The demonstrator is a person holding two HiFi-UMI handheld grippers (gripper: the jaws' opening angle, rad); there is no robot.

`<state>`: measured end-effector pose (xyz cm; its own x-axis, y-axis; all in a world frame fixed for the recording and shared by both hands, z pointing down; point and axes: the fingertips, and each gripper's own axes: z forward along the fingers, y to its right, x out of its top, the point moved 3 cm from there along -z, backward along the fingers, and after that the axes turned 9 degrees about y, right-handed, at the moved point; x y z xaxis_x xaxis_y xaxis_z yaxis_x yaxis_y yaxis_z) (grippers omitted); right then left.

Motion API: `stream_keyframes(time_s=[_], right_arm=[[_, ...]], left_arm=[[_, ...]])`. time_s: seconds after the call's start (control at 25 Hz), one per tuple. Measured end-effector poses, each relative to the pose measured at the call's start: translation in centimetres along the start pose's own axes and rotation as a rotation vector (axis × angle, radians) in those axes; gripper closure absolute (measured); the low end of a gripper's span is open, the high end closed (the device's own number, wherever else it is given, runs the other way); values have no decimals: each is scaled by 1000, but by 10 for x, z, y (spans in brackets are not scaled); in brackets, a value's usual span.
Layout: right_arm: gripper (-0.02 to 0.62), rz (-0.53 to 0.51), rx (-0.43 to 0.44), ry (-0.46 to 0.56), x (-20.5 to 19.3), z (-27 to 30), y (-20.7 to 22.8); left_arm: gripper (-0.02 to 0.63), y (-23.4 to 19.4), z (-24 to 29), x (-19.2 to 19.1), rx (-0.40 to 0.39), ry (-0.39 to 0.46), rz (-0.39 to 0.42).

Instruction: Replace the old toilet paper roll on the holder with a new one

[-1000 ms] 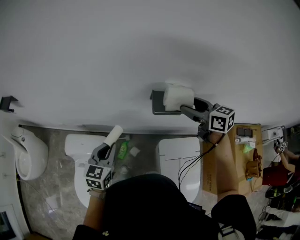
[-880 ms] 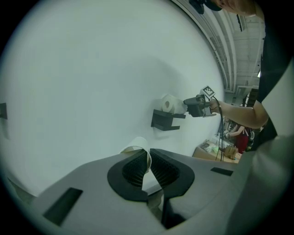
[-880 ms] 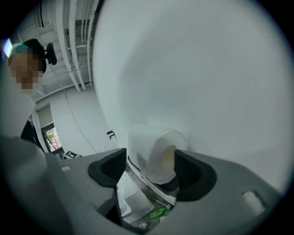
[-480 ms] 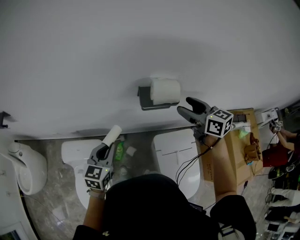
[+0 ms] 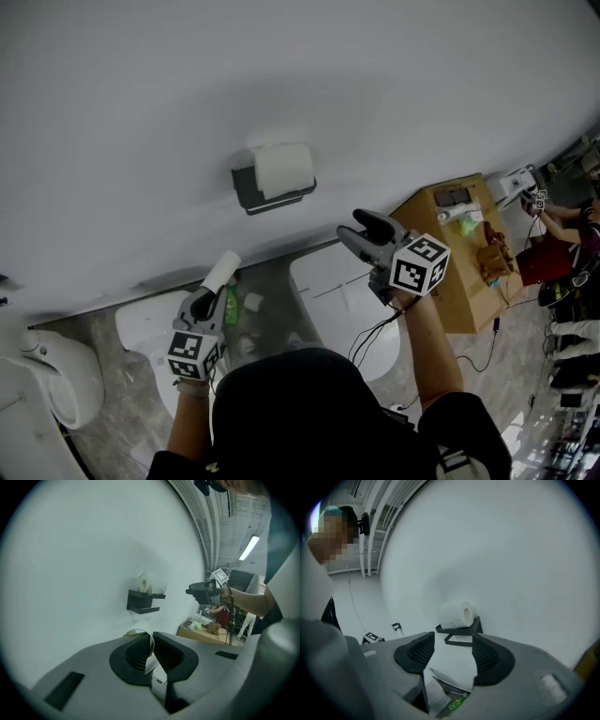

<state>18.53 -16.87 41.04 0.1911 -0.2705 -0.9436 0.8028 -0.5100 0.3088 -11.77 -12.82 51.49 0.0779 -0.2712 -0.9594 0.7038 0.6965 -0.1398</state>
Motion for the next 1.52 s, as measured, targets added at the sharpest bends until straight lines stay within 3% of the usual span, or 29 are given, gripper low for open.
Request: stream_keyframes(time_s=[0.64, 1.0, 1.52], right_arm=[[506, -28, -247, 49, -64, -74, -30], [512, -195, -352, -31, -95, -91, -43], [512, -199, -395, -32, -113, -97, -50]], left_arm=[[574, 45, 34, 8, -187, -6, 31], [574, 60, 49, 10, -258, -7, 40], [574, 79, 68, 14, -324, -11, 59]])
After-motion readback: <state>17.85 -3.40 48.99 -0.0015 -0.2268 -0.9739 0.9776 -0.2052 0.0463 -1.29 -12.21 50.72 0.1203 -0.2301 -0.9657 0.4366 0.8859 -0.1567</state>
